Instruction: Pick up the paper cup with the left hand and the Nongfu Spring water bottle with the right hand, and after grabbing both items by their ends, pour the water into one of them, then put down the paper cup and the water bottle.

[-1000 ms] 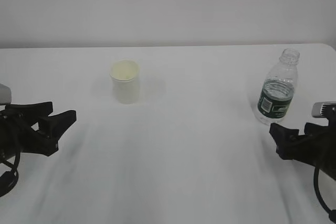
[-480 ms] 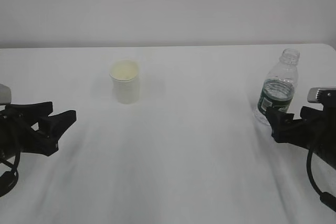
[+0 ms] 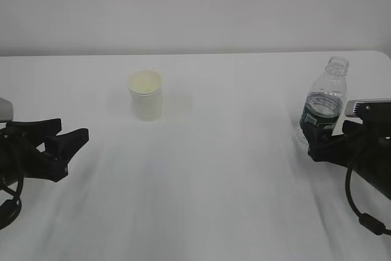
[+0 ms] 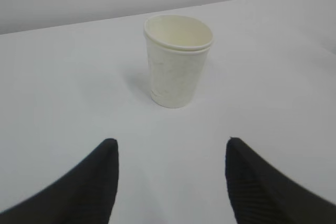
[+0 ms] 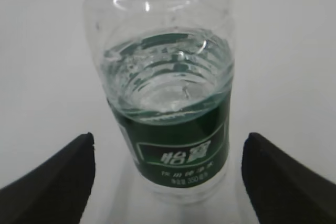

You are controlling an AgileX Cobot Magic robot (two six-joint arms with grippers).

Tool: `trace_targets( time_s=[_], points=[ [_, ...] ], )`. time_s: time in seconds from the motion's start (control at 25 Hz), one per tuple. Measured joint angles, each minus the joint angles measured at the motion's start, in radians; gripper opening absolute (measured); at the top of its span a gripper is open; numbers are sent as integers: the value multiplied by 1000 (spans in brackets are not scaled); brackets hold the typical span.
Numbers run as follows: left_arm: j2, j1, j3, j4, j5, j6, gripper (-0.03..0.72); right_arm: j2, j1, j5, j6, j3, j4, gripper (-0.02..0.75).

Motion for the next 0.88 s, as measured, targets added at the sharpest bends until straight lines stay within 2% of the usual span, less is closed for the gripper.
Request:
trace_targets(
  time_s=[0.88],
  points=[
    [0,0,0,0,0,0,461,99,0,0,-2,-167,-4,666]
  ],
)
